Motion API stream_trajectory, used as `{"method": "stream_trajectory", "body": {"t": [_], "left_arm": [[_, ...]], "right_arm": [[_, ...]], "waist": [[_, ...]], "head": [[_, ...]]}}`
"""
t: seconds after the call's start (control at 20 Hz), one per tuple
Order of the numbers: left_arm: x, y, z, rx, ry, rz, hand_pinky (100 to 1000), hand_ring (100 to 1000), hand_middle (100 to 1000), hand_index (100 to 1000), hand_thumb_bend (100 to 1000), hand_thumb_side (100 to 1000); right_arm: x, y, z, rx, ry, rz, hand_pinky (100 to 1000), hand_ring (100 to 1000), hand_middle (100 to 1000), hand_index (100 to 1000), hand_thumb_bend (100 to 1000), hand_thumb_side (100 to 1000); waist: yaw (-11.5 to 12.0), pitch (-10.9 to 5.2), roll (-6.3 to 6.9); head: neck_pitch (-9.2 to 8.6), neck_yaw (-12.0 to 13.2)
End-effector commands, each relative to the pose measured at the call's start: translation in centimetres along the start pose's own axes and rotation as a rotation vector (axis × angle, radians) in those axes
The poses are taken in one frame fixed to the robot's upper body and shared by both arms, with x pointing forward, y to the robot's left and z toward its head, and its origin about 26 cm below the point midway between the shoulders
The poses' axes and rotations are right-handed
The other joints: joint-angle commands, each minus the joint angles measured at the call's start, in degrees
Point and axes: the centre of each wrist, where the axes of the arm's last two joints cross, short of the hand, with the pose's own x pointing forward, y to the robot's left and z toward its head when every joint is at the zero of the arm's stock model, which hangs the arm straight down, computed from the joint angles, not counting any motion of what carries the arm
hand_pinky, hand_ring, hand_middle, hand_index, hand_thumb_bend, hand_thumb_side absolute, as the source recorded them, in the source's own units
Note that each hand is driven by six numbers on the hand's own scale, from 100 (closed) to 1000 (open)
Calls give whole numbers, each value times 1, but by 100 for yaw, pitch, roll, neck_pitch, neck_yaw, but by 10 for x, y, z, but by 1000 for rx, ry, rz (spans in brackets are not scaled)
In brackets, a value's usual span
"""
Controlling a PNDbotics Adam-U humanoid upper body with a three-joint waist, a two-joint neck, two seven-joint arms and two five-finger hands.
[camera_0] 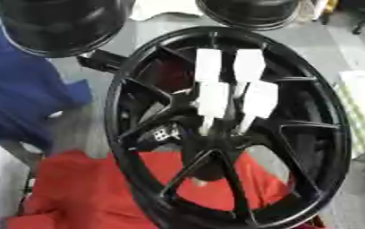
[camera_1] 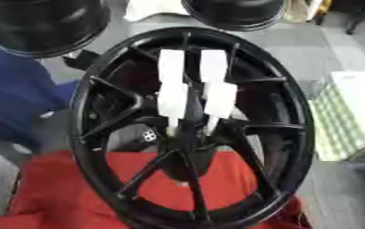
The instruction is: Pull the pin out of the wheel hub.
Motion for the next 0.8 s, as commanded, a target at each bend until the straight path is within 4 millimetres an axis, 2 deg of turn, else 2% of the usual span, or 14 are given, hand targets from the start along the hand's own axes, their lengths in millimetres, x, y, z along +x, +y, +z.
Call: {"method": "stream_trajectory", "body": {"t": [0.05, 0.25, 0.35, 0.4, 0.45, 0.5, 0.65, 0.8], "left_arm": [[11, 5, -7, -3, -40, -19, 718, 742, 805, 852, 628, 680], [12, 5, -7, -6, -42, -21, 718, 743, 806, 852, 630, 679], [12, 4, -7, -9, -44, -22, 718, 743, 806, 852, 630, 679], [13, 4, -8, -12, -45, -22, 718, 743, 806, 852, 630, 679], [13, 4, -8, -14, -45, -23, 718, 743, 806, 852, 622, 677], [13, 4, -8, -15, -45, -23, 718, 743, 806, 852, 630, 679], [13, 3, -8, -21, -45, -25, 718, 743, 806, 852, 630, 679], [13, 4, -8, -22, -44, -28, 718, 744, 806, 852, 630, 678]], "right_arm": [[6, -11, -4, -17, -24, 29, 777, 675, 626, 746, 100, 519], [14, -14, -7, 26, -63, 52, 791, 702, 656, 773, 100, 540], [21, -14, -8, 120, -112, 95, 821, 750, 711, 809, 100, 578], [25, -13, -8, 203, -139, 132, 849, 784, 744, 825, 100, 620], [28, -13, -9, 292, -165, 175, 855, 791, 749, 827, 119, 587], [30, -13, -10, 376, -188, 215, 863, 799, 755, 831, 100, 623], [34, -12, -14, 630, -219, 296, 885, 820, 773, 842, 100, 644], [38, -11, -16, 875, -218, 364, 894, 832, 781, 845, 100, 618]], "waist": [[8, -75, 7], [24, -68, 6], [39, -66, 4], [49, -64, -1], [53, -65, -4], [55, -67, -9], [62, -73, -23], [61, -81, -43]], "head": [[-64, -3], [-62, -16], [-58, -39], [-55, -54], [-51, -64], [-49, -74], [-44, -91], [-42, -94]]}}
